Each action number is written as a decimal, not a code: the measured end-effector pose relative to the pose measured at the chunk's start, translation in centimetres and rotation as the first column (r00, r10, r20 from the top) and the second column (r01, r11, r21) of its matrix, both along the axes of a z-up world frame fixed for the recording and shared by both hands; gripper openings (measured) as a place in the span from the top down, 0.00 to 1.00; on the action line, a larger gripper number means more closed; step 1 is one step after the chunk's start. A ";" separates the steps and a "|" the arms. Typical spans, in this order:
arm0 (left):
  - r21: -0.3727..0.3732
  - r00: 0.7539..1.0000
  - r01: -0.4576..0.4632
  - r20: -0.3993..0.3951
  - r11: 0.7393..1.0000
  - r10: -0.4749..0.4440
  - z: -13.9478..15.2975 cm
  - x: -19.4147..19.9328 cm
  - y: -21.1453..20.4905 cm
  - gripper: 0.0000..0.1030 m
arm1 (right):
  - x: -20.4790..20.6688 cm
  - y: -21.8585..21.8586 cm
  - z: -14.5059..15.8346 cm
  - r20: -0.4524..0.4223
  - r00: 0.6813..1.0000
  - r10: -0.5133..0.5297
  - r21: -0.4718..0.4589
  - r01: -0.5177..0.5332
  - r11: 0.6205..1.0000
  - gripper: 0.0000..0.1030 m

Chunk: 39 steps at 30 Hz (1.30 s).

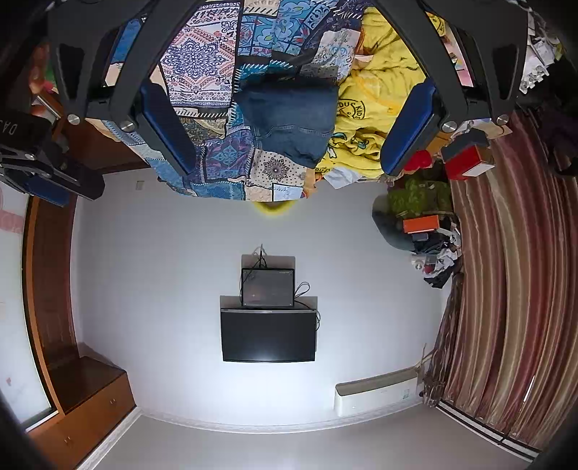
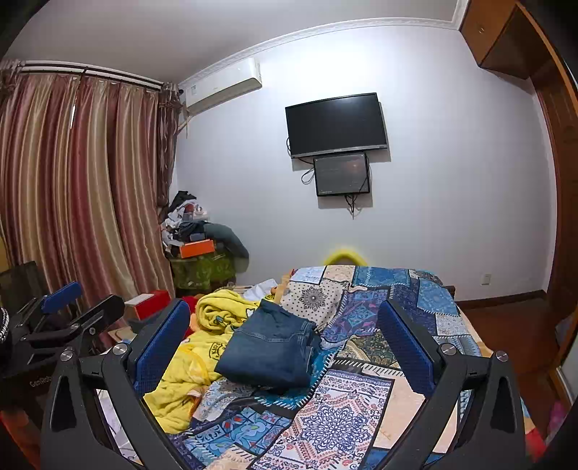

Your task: Fold large clothes

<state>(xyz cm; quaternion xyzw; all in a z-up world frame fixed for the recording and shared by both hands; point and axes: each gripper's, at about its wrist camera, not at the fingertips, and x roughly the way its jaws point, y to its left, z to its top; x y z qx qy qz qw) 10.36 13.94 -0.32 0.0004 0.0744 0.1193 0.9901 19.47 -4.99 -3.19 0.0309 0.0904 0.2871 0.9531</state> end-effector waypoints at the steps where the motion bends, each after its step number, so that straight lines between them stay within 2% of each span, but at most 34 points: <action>1: -0.001 1.000 -0.001 0.001 1.000 0.001 0.0 0.0 0.0 0.01 | 0.0 0.0 0.1 0.001 1.000 -0.002 -0.001 0.002 1.000 0.00; 21: -0.011 1.000 -0.010 0.006 1.000 0.010 0.2 0.1 0.0 0.00 | -0.6 -0.2 0.7 0.025 1.000 -0.016 -0.036 0.017 0.999 0.00; 39: -0.025 1.000 0.004 0.006 1.000 -0.004 0.2 0.3 -1.0 0.00 | -0.5 -0.4 0.5 0.022 1.000 -0.015 -0.023 0.016 1.000 0.00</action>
